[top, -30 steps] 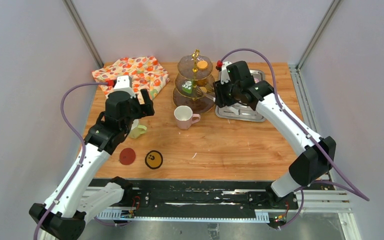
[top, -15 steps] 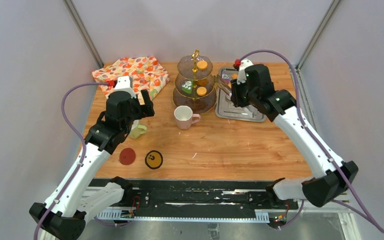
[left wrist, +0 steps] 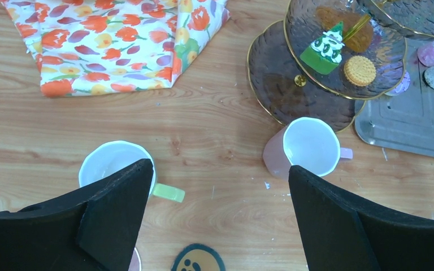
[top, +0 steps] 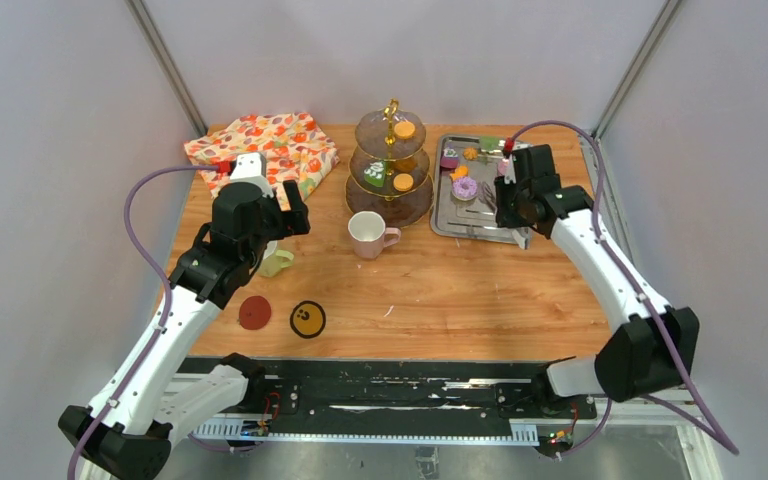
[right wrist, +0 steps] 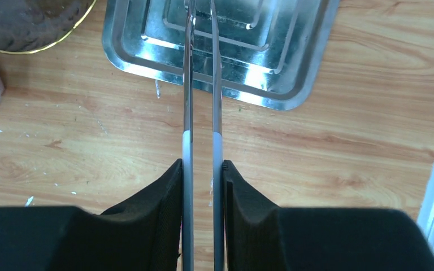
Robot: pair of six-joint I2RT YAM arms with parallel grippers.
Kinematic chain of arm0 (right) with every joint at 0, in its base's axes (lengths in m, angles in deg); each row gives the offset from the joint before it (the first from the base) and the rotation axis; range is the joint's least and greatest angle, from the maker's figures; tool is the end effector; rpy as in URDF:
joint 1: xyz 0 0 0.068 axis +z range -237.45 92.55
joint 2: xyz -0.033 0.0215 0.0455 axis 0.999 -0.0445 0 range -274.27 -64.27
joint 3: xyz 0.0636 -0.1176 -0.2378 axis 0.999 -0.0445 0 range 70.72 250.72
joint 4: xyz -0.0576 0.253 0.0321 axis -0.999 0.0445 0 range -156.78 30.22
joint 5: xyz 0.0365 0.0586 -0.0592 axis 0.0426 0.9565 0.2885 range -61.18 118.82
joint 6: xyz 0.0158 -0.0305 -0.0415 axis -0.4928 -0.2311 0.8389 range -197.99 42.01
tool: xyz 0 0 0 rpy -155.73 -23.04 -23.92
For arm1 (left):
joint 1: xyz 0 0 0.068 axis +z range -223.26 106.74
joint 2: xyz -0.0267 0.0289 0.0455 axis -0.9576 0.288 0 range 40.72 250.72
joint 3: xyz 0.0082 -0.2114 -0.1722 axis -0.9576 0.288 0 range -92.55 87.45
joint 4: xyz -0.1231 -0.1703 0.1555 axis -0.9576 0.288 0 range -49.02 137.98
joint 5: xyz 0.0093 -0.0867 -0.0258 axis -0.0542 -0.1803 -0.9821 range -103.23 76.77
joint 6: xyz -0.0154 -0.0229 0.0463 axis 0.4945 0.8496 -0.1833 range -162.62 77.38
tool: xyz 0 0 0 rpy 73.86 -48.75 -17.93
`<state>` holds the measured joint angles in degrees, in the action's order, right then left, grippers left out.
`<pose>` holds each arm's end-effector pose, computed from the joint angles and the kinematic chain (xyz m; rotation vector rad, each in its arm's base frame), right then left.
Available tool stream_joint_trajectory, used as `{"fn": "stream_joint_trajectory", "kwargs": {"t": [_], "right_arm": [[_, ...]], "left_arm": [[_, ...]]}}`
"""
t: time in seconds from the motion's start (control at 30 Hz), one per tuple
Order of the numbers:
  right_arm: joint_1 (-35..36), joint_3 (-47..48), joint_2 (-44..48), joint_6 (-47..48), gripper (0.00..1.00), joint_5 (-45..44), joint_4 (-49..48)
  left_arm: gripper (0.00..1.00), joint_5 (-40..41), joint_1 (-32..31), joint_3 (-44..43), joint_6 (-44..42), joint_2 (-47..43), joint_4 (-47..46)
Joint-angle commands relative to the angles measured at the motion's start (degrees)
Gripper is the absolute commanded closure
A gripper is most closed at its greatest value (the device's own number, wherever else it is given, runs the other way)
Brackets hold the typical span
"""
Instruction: Serve the afternoon tea
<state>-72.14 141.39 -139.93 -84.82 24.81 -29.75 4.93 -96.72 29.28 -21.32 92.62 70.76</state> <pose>0.2759 0.0730 0.3345 -0.1345 2.3009 0.1178 0.1814 -0.0665 0.3646 -0.1680 1.9577 -0.1989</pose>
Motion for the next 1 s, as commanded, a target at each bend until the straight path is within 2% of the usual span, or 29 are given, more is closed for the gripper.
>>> {"fn": "stream_joint_trajectory", "kwargs": {"t": [0.0,0.13,0.33,0.67,0.9,0.97], "right_arm": [[-0.69,0.96,-5.16,-0.48,0.69,1.2,-4.38],[-0.72,3.28,-10.49,-0.83,0.6,2.68,-4.11],[-0.58,4.12,-14.46,-2.07,0.56,3.46,-5.45],[-0.65,6.0,-19.3,-2.93,0.54,0.53,-6.86],[-0.61,6.26,-19.26,-3.61,0.52,-1.82,-8.41],[-0.64,5.8,-18.75,-3.67,0.55,-2.0,-9.02]], "left_arm": [[0.05,-0.99,-0.2,-0.71,0.32,0.16,-0.51],[0.05,-0.87,-0.23,-1.04,-0.05,0.24,-0.36],[0.05,-0.57,-0.19,-1.28,-0.25,0.22,-0.31],[0.05,1.3,-0.2,-0.32,-0.36,-0.9,-1.04],[0.05,1.73,-0.24,-0.06,-0.66,-1.43,-0.43],[0.05,1.8,-0.18,-0.1,-0.65,-1.53,-0.38]]}}
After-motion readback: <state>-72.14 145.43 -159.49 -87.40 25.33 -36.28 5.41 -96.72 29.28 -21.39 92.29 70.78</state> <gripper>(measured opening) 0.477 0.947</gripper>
